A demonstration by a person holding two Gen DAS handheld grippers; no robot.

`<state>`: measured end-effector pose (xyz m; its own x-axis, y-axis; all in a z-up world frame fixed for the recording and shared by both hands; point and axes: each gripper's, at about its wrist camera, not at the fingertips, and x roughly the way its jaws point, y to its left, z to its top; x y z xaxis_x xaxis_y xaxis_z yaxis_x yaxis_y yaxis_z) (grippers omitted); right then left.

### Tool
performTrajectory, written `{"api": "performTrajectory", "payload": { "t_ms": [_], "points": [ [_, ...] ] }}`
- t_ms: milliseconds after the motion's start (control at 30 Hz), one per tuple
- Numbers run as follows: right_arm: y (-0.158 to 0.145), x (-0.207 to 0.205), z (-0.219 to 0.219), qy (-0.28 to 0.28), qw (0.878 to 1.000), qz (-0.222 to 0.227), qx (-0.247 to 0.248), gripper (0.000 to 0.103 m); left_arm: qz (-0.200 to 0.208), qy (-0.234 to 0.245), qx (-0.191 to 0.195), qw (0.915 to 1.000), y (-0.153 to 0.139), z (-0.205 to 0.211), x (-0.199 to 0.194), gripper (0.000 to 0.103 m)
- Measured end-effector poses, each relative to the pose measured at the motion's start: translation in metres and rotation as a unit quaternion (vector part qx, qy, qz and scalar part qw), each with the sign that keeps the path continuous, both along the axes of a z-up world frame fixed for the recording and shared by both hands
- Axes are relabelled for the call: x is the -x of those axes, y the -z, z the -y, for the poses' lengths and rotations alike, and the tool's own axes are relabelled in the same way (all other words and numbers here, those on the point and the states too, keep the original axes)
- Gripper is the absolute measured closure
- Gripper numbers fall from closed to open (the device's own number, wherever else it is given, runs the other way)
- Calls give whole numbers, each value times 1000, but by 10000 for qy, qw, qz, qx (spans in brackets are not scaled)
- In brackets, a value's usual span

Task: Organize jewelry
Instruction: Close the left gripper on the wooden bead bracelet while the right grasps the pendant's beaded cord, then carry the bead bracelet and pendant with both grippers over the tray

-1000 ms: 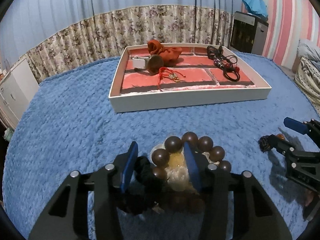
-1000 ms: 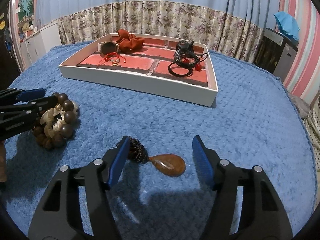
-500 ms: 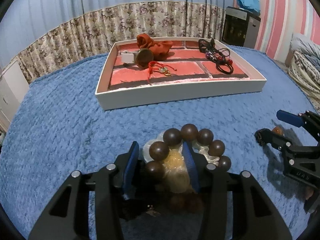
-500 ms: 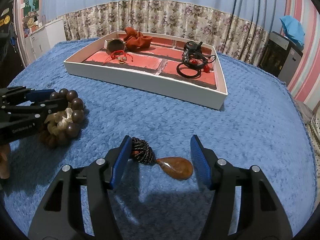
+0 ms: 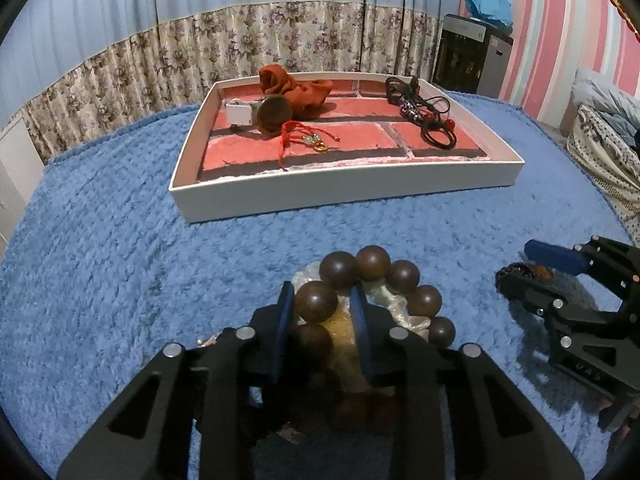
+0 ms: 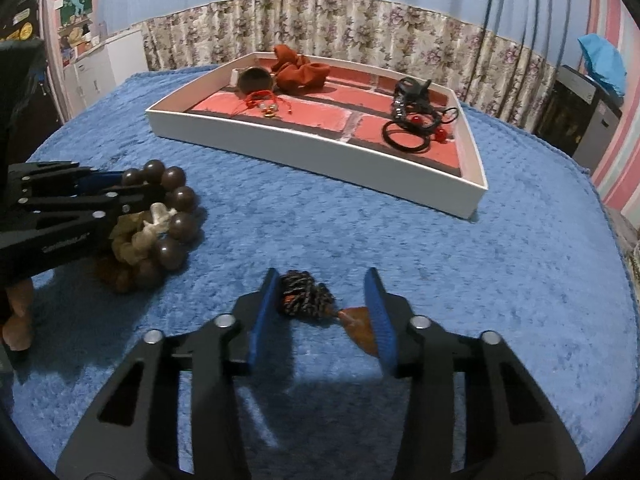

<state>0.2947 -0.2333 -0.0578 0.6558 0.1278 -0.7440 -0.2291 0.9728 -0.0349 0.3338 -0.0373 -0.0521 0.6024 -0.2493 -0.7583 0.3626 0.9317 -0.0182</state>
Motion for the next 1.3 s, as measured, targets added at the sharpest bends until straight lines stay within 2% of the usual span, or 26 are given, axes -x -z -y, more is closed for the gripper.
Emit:
{"api": "performTrajectory", "payload": {
  "t_ms": [67,100,333,567,833,933,1133,1233,1300],
  "points": [
    [1,-1,2,-74,9996,-105,-237,78,57,6,-5,10000,-2,1,1,77],
    [1,-1,3,-69,9994,-128,-302,79,71,26,20,10000,-3,1,2,81],
    [-3,-2,16,176,9984,-55,-543,84,145,113,75,9998,-10,10,6,82],
    [-10,-1,28,418,9972,112,-613,84,333,195,265,9989,-25,14,18,82],
    [-13,2,32,435,9967,135,-678,84,389,282,339,9983,-34,19,32,82],
    [-13,3,33,442,9966,144,-679,84,501,276,246,9981,-37,22,40,82],
    [-19,7,36,473,9959,207,-741,84,604,322,410,9968,-54,22,50,82],
    [-21,8,37,481,9958,203,-749,84,546,372,597,9960,-60,19,50,82],
    [-22,10,38,491,9959,192,-733,84,495,287,498,9971,-56,18,46,82]
  ]
}}
